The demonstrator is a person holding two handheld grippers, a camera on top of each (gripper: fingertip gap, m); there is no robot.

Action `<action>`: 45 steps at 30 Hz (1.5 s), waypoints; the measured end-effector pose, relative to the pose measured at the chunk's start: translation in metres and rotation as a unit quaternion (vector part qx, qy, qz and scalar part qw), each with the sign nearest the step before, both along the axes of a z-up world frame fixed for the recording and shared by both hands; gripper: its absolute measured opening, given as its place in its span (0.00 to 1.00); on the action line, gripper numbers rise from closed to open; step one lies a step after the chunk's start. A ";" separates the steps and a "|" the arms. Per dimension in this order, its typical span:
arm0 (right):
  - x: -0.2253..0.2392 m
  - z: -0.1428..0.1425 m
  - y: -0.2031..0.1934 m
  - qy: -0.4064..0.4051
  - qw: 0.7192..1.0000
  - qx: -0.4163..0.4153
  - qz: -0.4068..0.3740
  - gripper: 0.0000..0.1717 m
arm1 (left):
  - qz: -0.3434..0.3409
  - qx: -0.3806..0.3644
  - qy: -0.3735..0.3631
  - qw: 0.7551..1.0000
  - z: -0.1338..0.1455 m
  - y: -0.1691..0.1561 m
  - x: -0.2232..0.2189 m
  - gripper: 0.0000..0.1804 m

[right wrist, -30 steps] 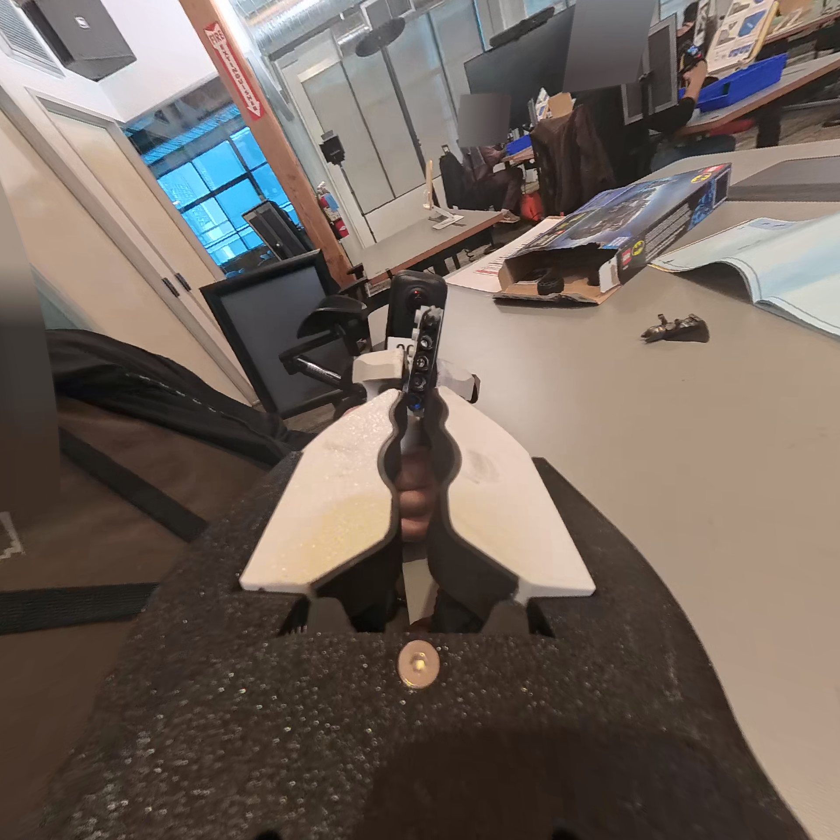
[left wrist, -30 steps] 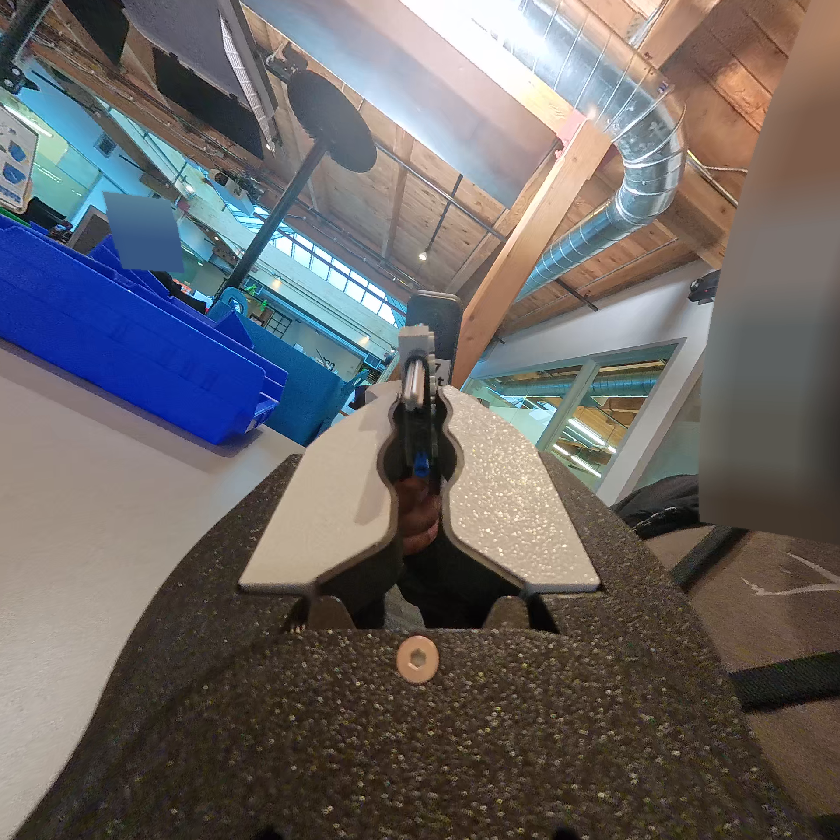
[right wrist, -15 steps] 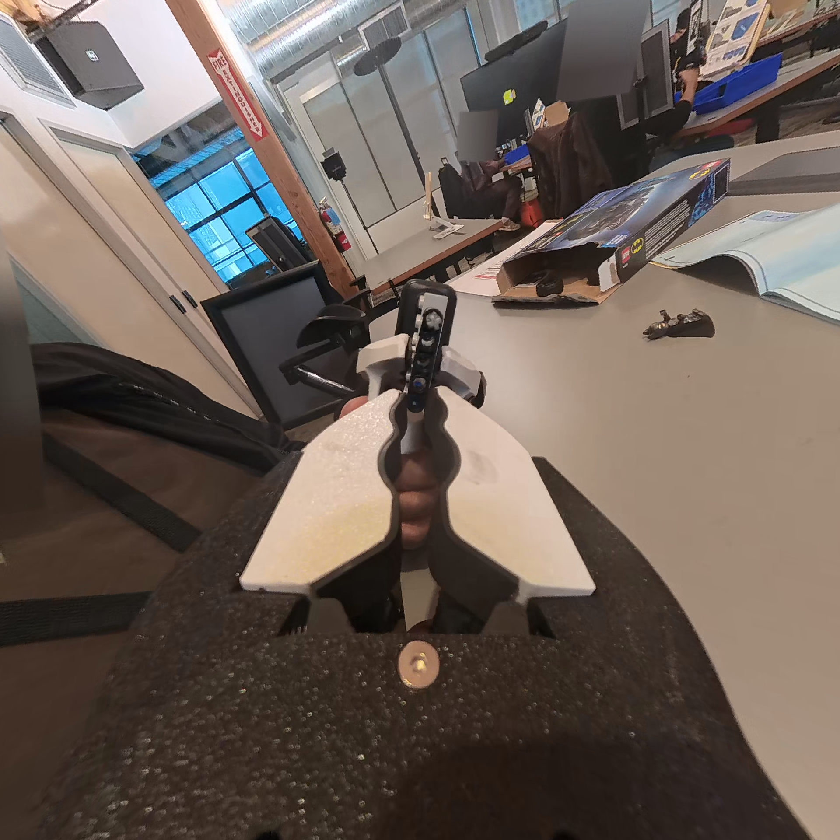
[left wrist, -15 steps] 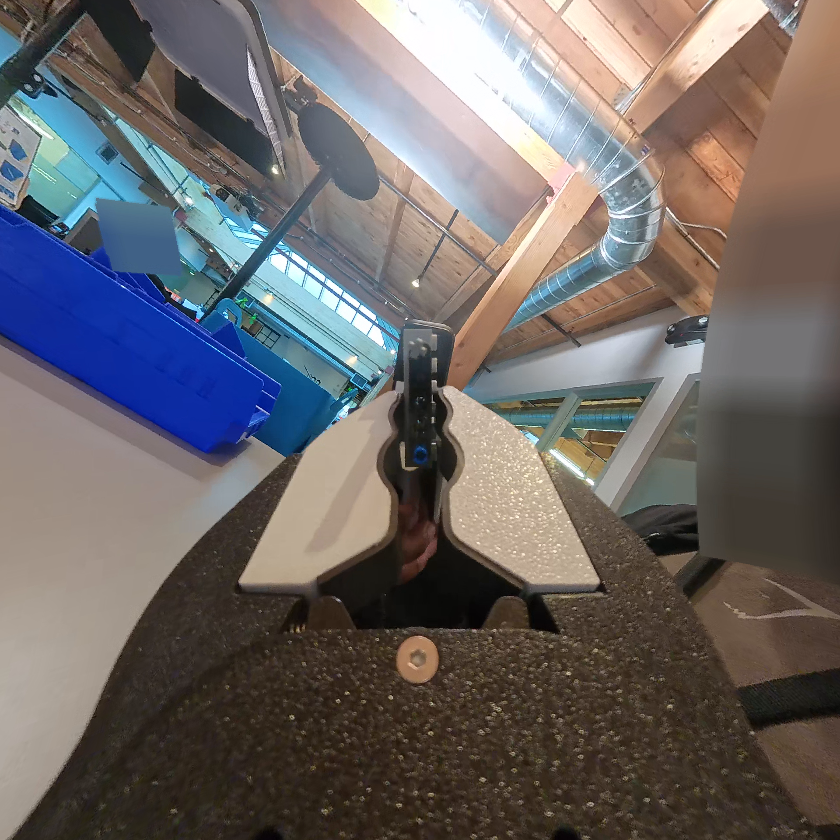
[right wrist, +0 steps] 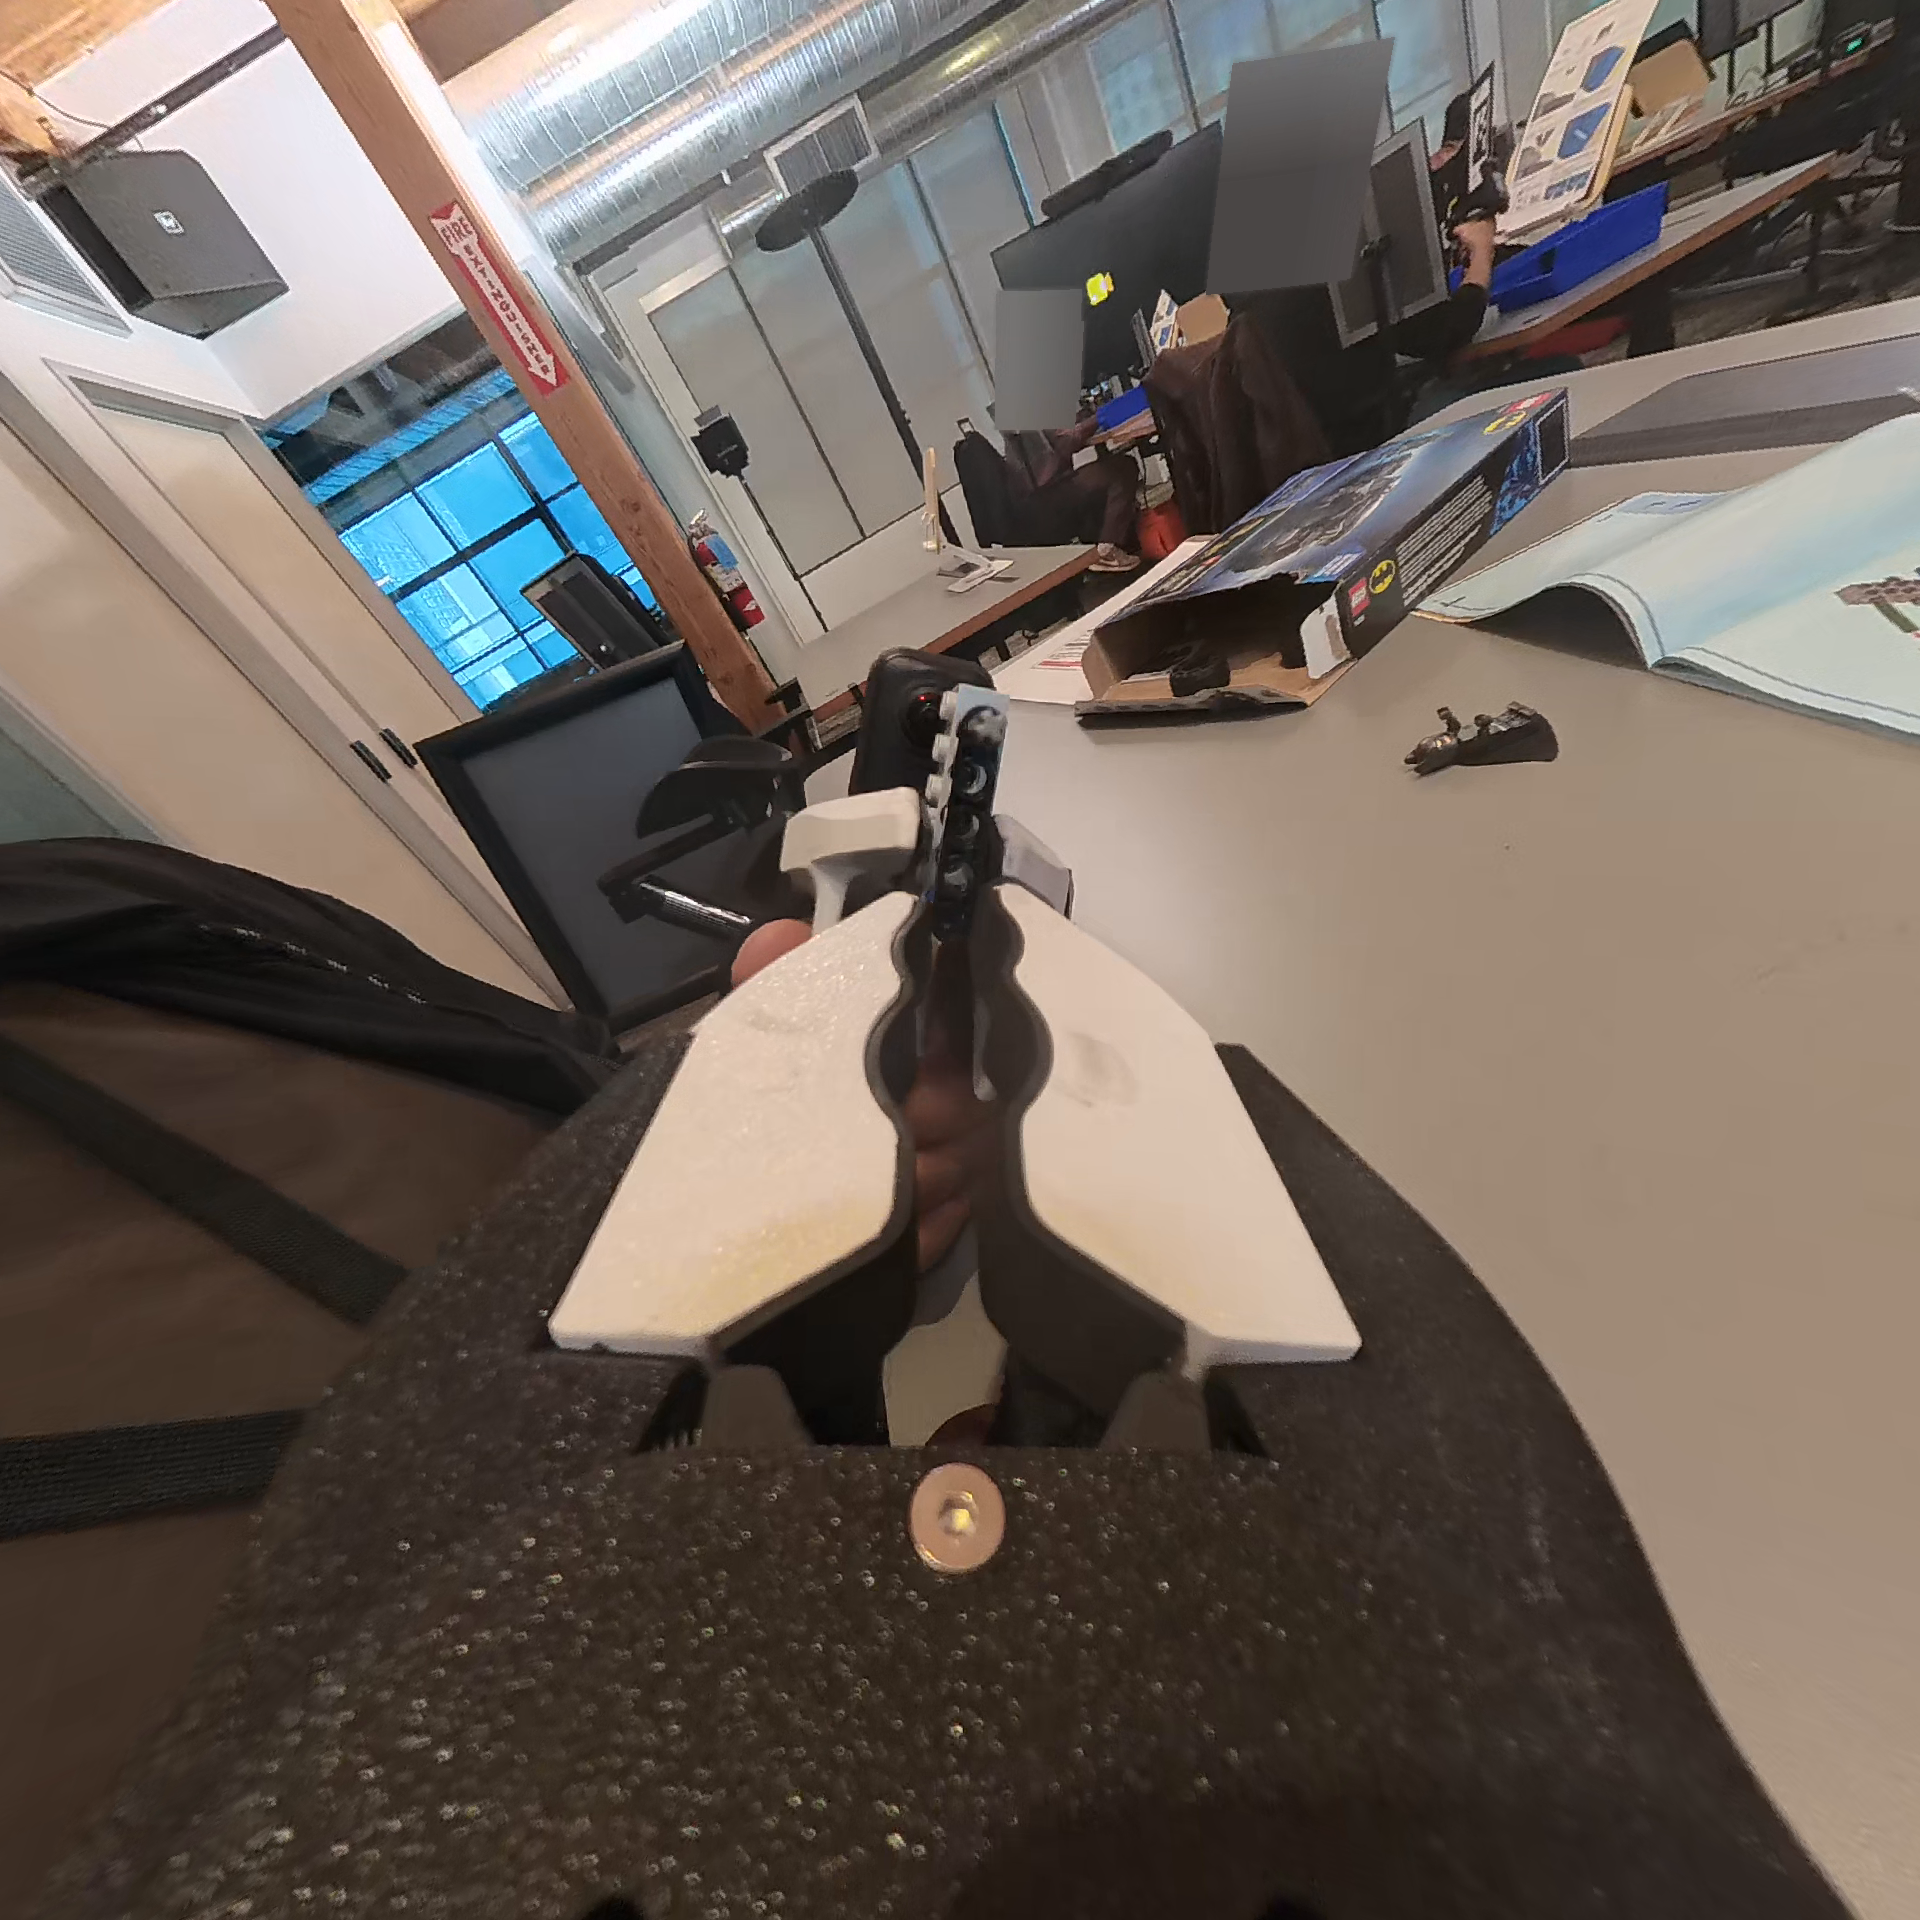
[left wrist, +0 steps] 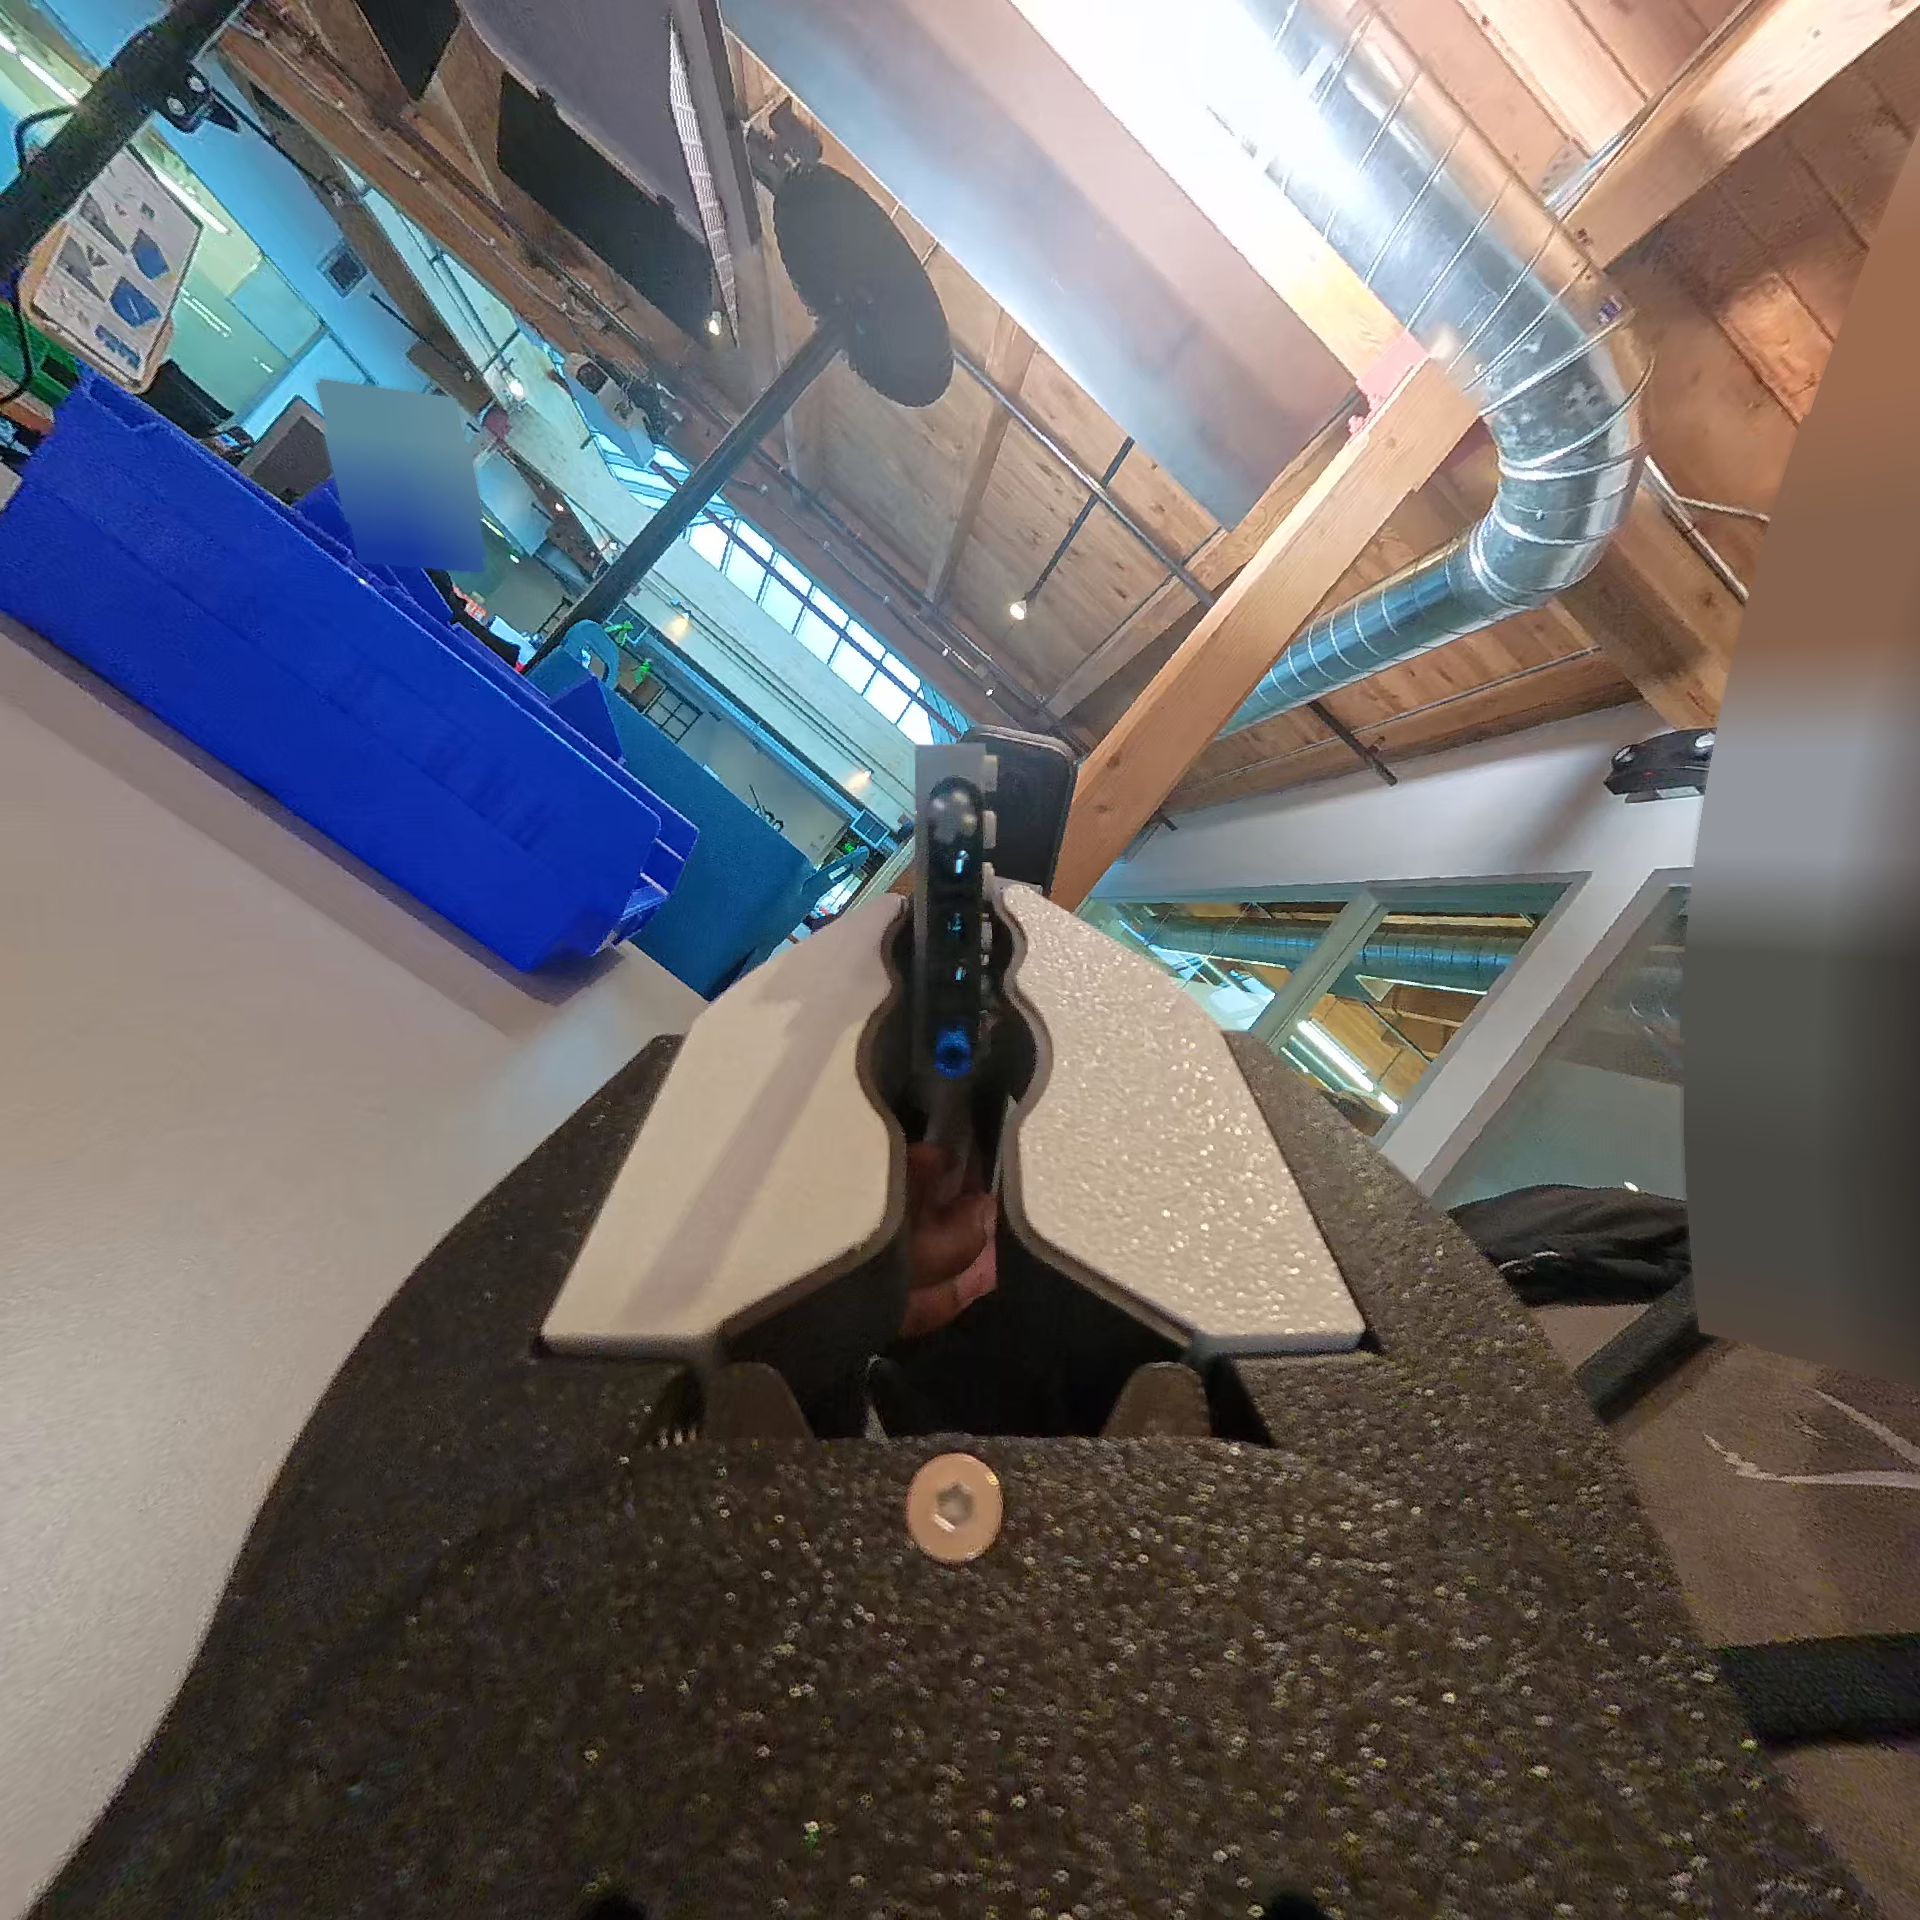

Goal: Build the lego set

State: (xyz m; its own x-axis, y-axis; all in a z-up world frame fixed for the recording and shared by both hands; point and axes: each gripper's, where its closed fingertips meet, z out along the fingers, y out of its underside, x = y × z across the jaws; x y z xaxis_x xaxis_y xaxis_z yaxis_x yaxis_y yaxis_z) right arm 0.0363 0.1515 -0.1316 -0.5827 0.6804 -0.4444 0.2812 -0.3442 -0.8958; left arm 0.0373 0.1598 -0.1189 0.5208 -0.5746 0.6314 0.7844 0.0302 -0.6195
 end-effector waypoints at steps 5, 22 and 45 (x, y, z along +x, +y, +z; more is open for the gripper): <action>-0.002 -0.001 -0.003 -0.009 1.000 0.002 0.010 0.05 | 0.002 0.014 -0.017 1.000 0.002 -0.003 -0.004 0.07; -0.018 -0.012 -0.010 0.012 0.994 0.094 -0.052 0.14 | -0.040 0.098 -0.142 0.984 0.012 -0.015 -0.021 0.07; -0.015 0.007 -0.003 0.123 0.984 0.129 0.019 0.15 | -0.140 0.108 -0.139 0.974 0.019 -0.019 0.003 0.07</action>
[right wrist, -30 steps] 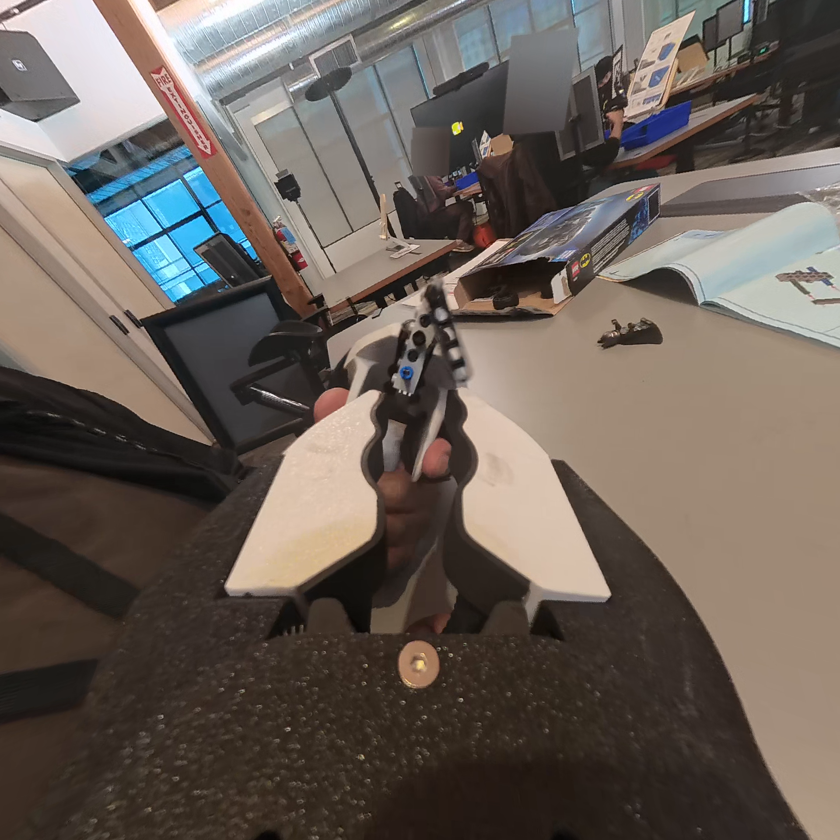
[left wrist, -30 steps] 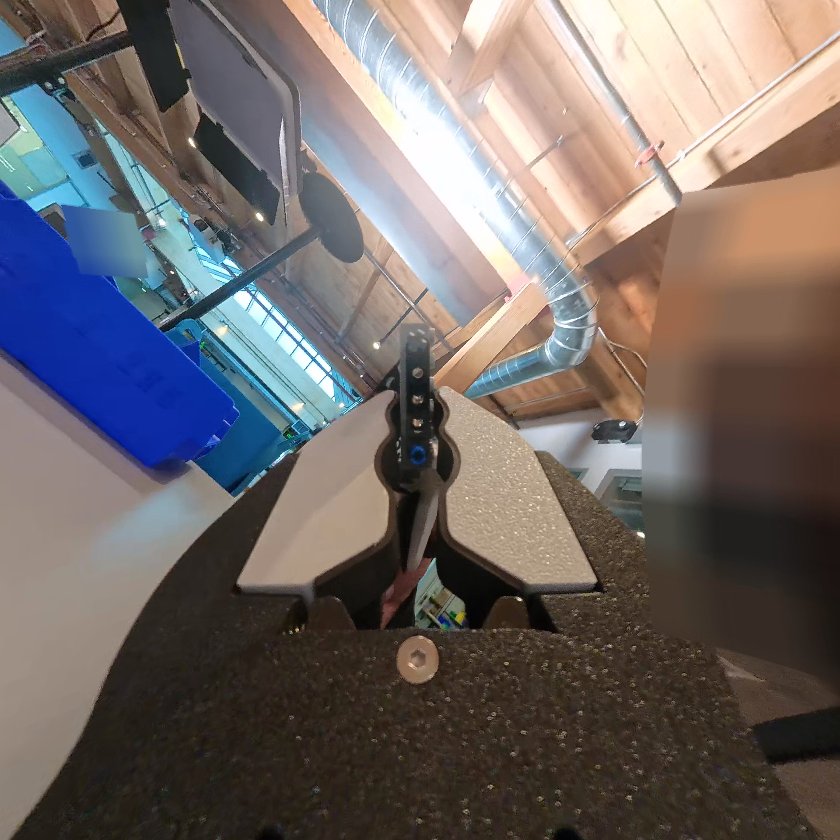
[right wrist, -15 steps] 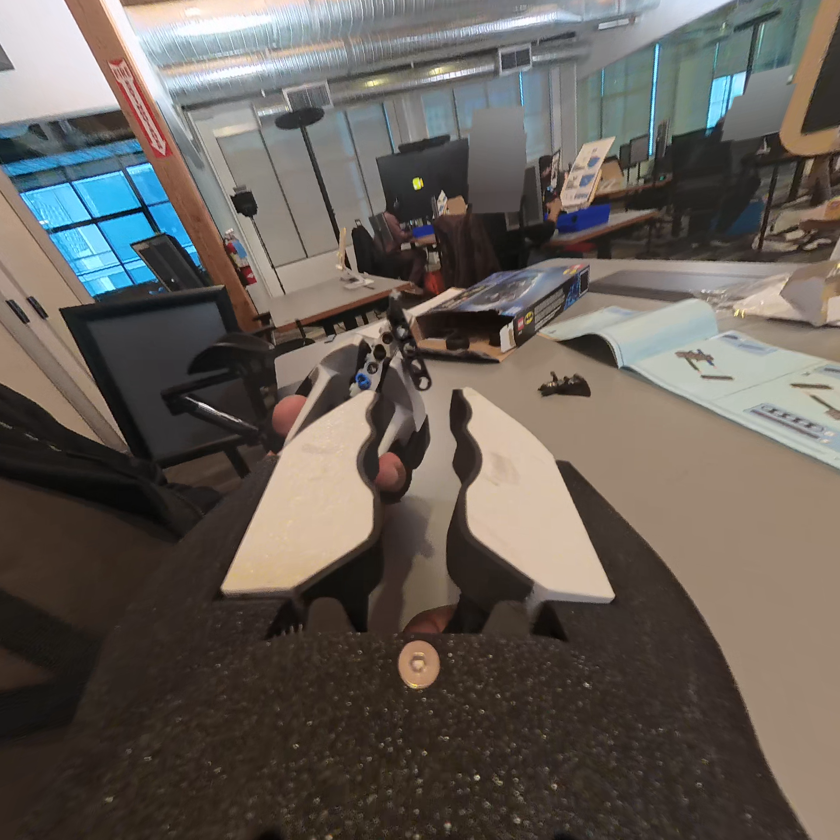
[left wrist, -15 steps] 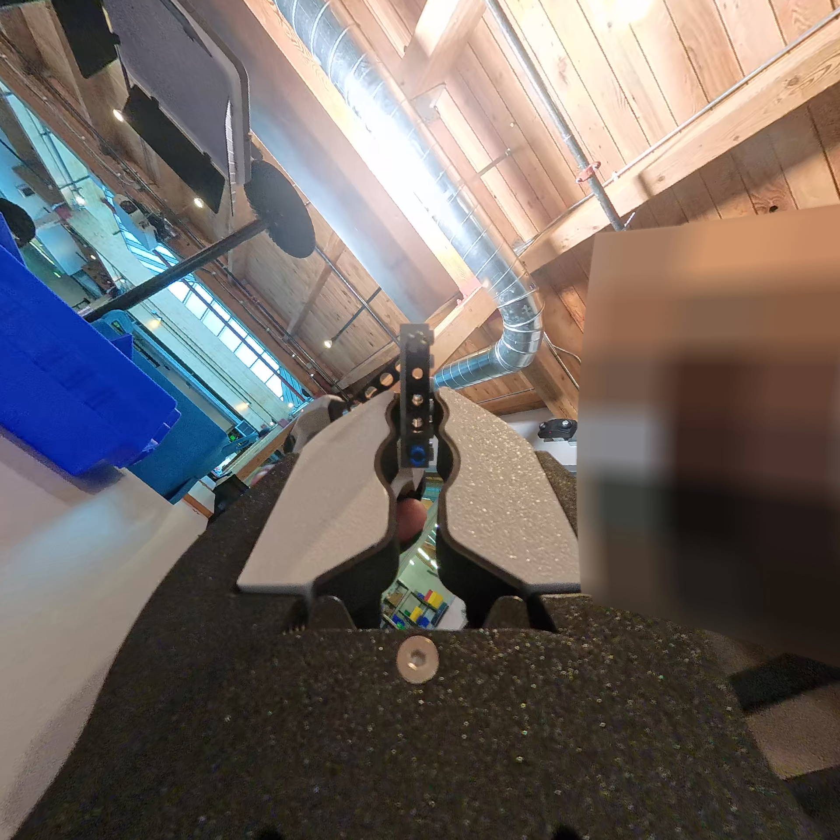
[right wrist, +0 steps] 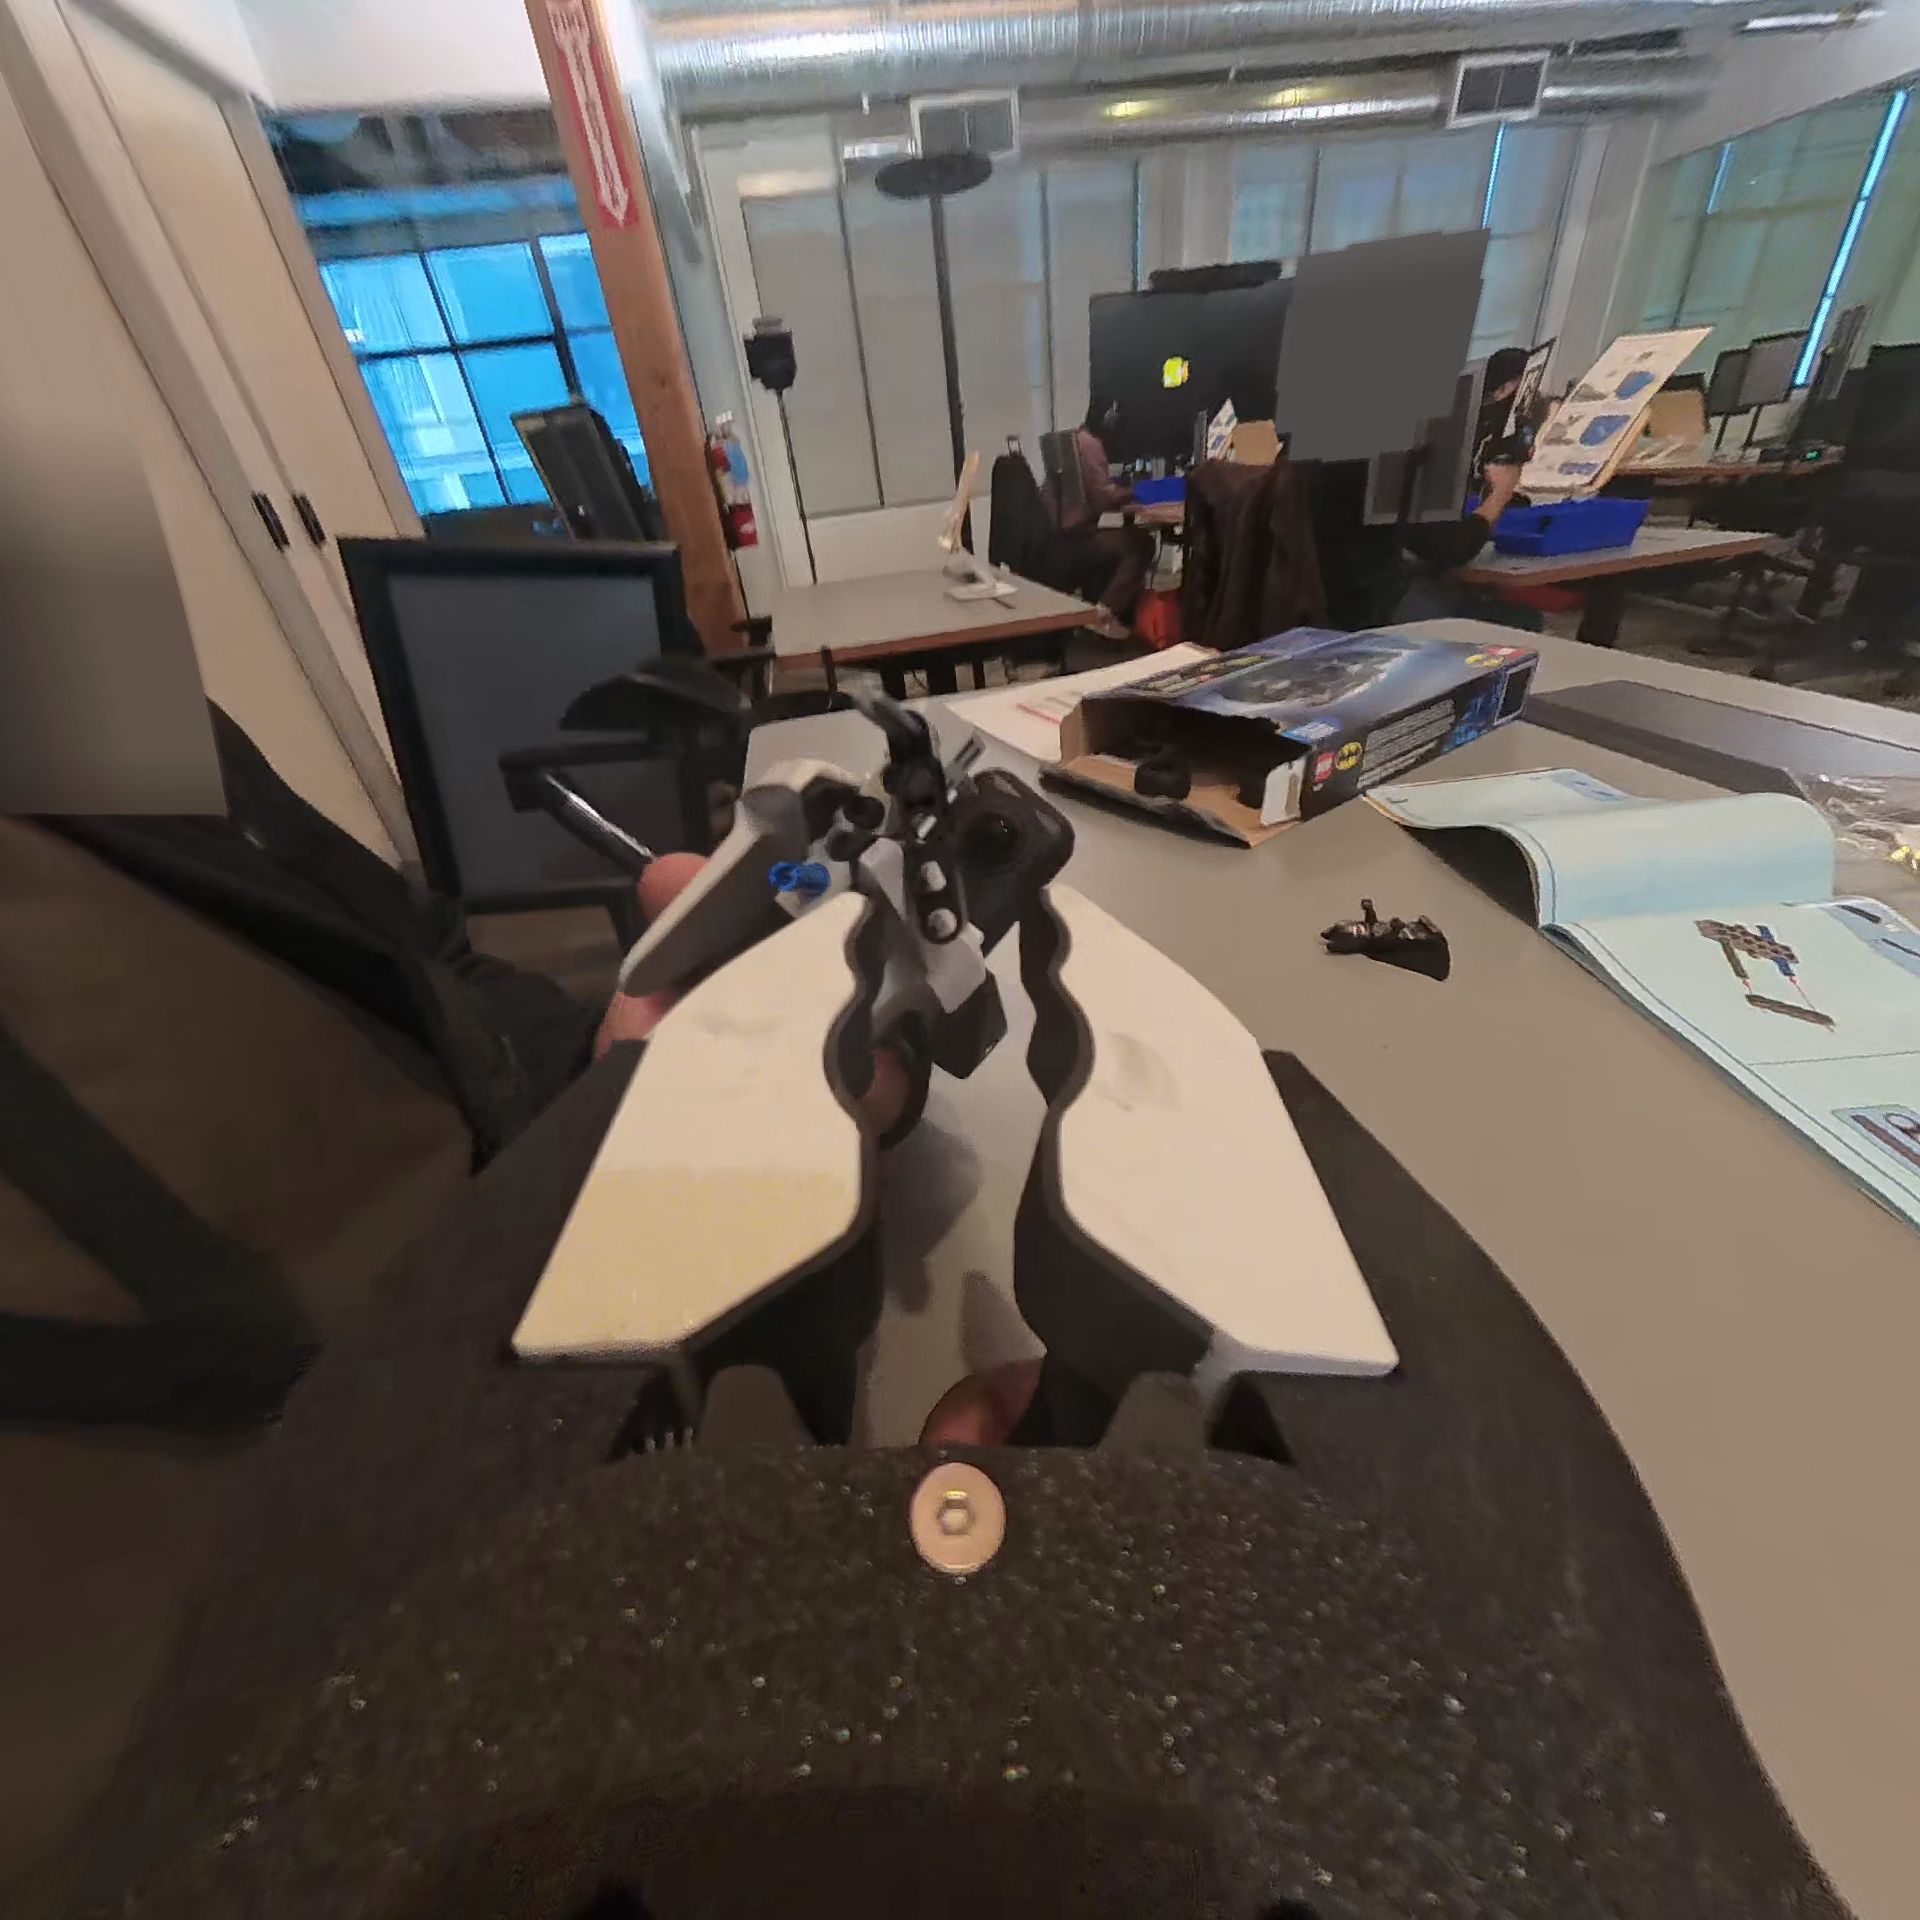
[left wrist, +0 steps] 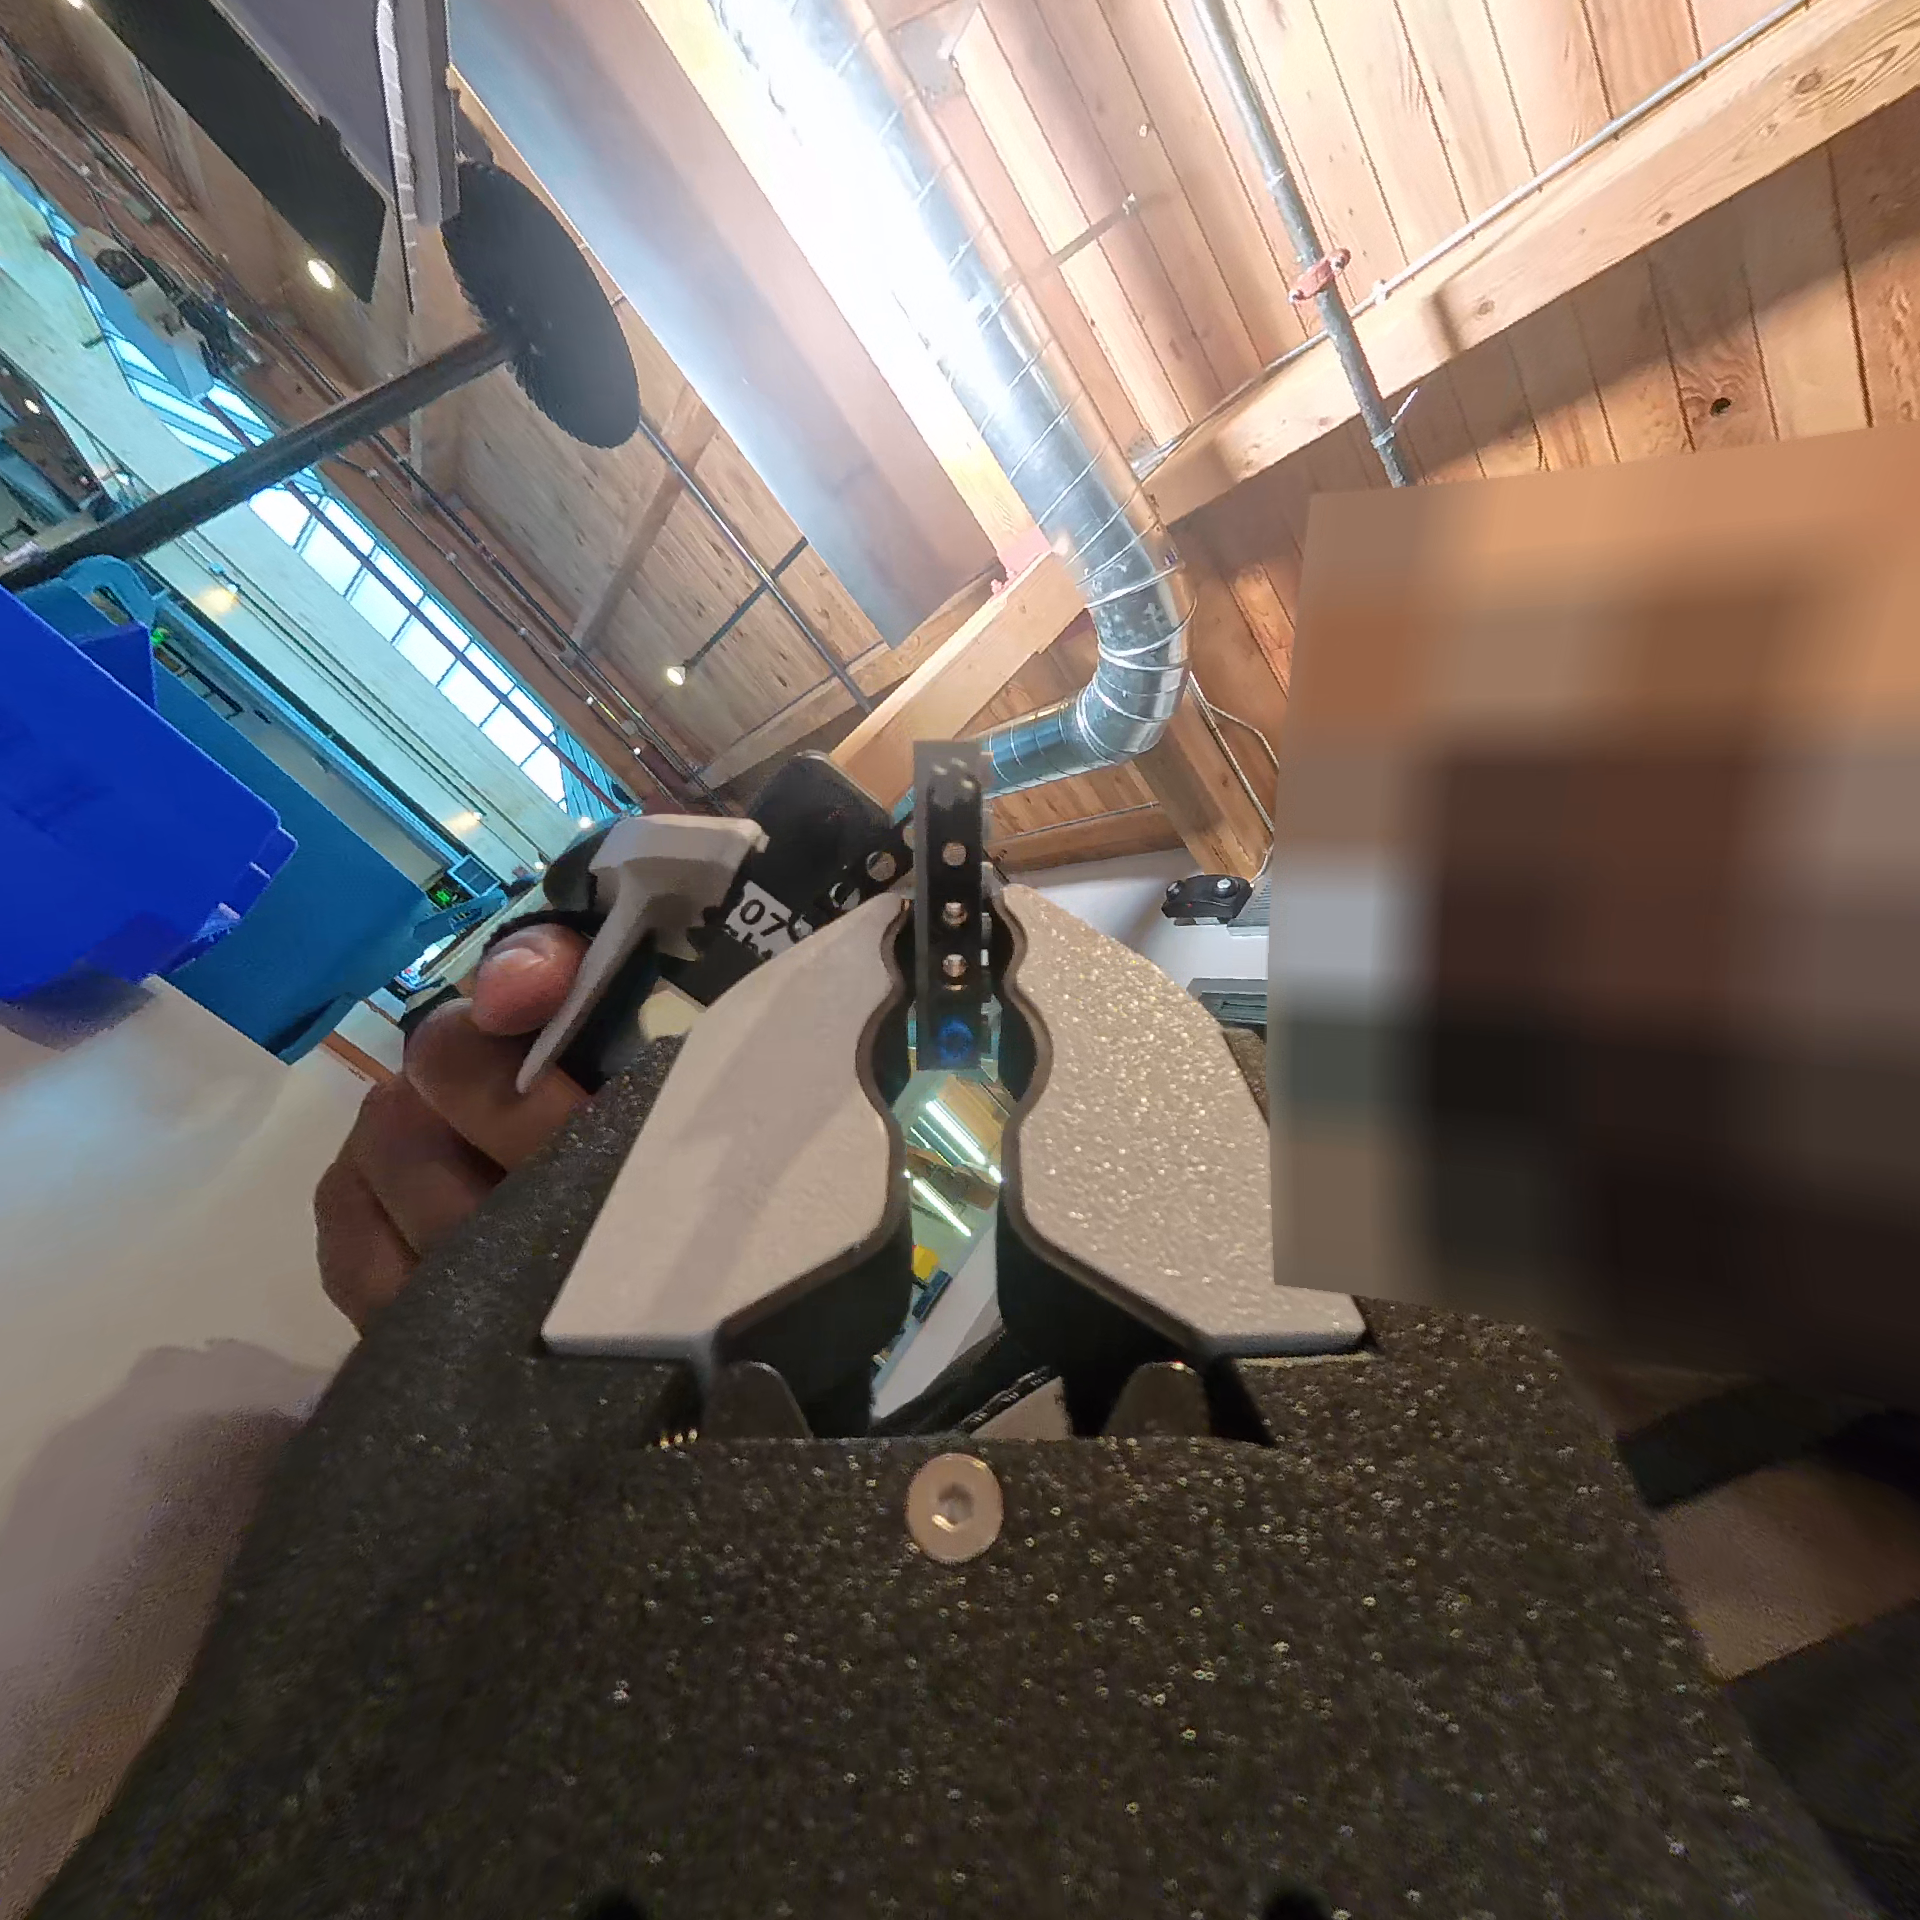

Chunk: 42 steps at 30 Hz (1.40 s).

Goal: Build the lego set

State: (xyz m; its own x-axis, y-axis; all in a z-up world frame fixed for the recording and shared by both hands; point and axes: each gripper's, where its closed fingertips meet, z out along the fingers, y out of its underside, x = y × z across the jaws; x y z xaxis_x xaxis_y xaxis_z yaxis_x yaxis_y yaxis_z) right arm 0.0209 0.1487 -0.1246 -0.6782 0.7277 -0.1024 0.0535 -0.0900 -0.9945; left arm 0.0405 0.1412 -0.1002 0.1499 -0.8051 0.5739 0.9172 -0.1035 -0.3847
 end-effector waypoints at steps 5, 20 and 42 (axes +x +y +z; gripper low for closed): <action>0.000 0.000 -0.001 0.005 1.000 -0.009 -0.009 0.06 | 0.002 -0.005 -0.012 1.000 -0.001 0.001 -0.005 0.07; 0.006 0.002 0.001 -0.011 0.998 -0.050 -0.030 0.06 | 0.010 0.000 0.003 1.000 0.000 0.000 -0.001 0.07; 0.021 0.029 0.002 -0.029 0.986 -0.148 0.070 0.25 | -0.079 0.030 0.041 0.996 0.005 -0.009 0.029 0.07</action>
State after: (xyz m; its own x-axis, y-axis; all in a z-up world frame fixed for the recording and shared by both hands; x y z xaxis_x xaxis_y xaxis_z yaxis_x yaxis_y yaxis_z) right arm 0.0415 0.1507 -0.0960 -0.7571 0.5595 -0.3374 0.1423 -0.3628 -0.9209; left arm 0.0695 0.1318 -0.0953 0.0634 -0.8552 0.5143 0.8569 -0.2175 -0.4673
